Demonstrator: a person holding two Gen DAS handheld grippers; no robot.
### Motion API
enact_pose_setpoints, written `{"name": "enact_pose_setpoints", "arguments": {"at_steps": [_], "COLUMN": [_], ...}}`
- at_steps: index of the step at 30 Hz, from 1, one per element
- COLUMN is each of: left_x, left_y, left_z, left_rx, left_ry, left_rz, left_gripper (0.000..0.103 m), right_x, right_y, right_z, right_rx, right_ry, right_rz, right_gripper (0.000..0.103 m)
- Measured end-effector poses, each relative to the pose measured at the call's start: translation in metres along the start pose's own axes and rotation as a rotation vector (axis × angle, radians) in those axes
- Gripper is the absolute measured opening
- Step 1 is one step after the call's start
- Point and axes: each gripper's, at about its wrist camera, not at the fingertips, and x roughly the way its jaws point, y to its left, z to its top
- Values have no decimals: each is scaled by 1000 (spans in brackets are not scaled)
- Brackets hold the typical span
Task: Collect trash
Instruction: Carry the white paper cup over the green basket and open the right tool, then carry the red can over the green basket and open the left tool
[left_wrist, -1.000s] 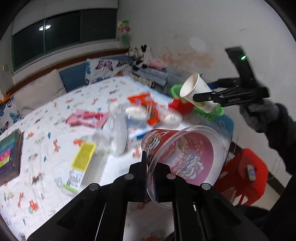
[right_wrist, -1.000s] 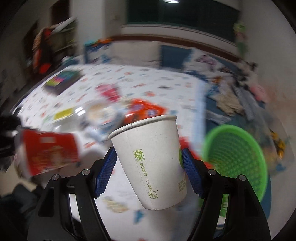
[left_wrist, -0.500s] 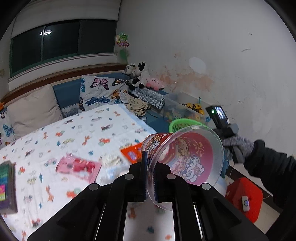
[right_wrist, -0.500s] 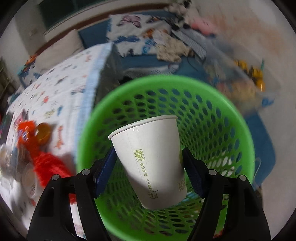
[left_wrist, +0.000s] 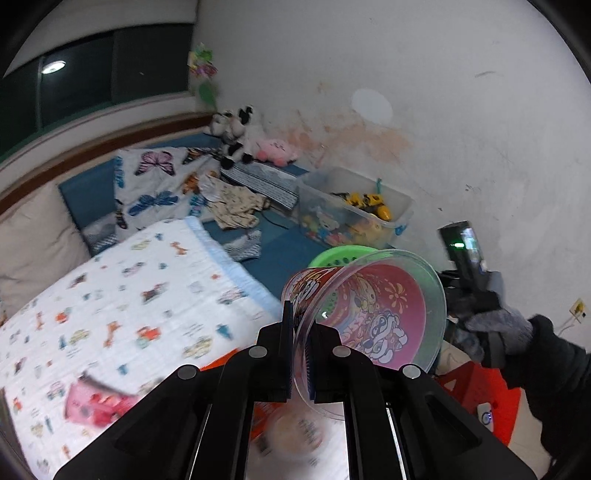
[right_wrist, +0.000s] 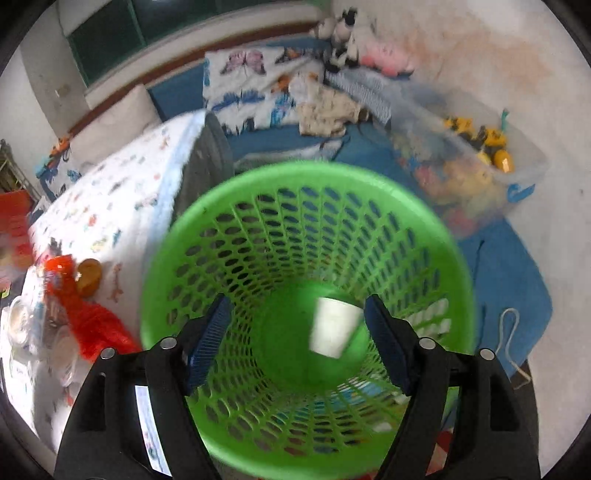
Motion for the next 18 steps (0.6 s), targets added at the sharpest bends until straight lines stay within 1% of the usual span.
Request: {"name": "enact_pose_setpoints", "arguments": {"at_steps": [5, 8, 11, 13, 18], "left_x": [41, 68, 98, 121, 177], "left_y": [-24, -40, -57, -67, -89], "left_z": [16, 23, 29, 31, 28], "left_rx": [24, 35, 47, 62, 68], "left_ry": [39, 85, 131, 166, 271], "left_rz": [-35, -67, -79, -73, -84], "left_gripper": [6, 6, 6, 6, 6], "right_x": [-48, -67, -76, -76, -77], "right_y": [-4, -12, -20, -24, -32], "right_z": [-16, -26, -38, -46, -64], "right_rx": [-37, -28, -9, 2, 20], "right_ry": [-96, -140, -157, -156, -159], "right_rz": [-38, -52, -63, -60, -67], "right_gripper": [80, 81, 81, 81, 81]}}
